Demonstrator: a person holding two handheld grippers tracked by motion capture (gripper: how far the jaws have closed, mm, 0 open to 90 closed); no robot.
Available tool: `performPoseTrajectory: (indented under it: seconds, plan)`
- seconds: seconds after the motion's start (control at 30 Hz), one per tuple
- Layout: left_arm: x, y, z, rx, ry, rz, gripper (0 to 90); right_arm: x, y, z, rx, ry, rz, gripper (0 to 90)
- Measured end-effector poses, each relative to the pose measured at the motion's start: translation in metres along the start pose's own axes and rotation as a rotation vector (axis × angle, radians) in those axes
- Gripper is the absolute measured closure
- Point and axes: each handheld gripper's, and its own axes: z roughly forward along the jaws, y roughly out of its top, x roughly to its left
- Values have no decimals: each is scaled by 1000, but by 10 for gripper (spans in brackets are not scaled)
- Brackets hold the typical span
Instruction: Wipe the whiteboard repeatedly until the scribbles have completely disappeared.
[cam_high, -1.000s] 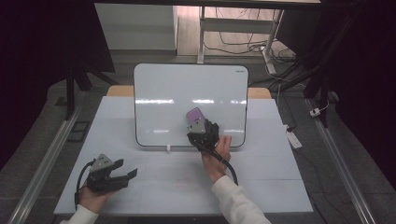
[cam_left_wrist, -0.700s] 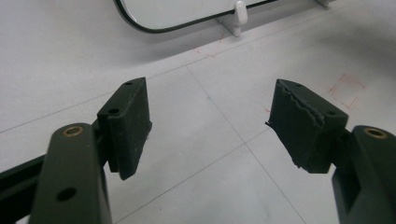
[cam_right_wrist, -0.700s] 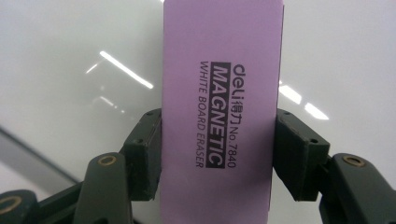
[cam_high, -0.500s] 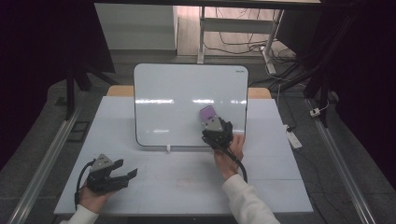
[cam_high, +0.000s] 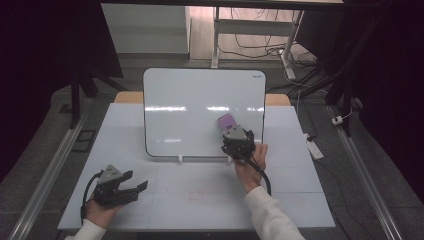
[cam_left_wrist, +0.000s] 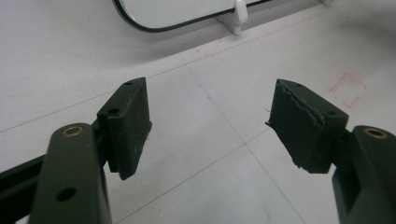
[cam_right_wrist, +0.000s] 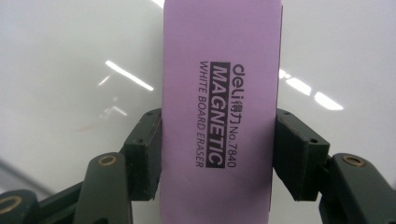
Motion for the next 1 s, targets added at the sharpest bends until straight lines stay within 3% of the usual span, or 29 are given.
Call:
performPoseTrajectory:
  seconds: [0.27,0.37,0.47,0.6,0.83,1.0]
  plan:
    - [0,0,-1,-1,-1,1,296,54,9,3,-5,113,-82,401]
    - [1,0,-1,-4,1,-2,295,69,13,5,-16,124,-118,401]
    - [2,0,-2,-5,0,-5,296,74,14,6,-20,124,-127,401]
    - [2,-1,-2,-5,1,-5,295,61,11,4,-15,110,-108,401]
    - [1,-1,-1,-1,3,-2,295,8,-4,-2,9,39,-9,401]
    - [0,0,0,1,3,-3,295,-14,-12,-4,19,0,36,401]
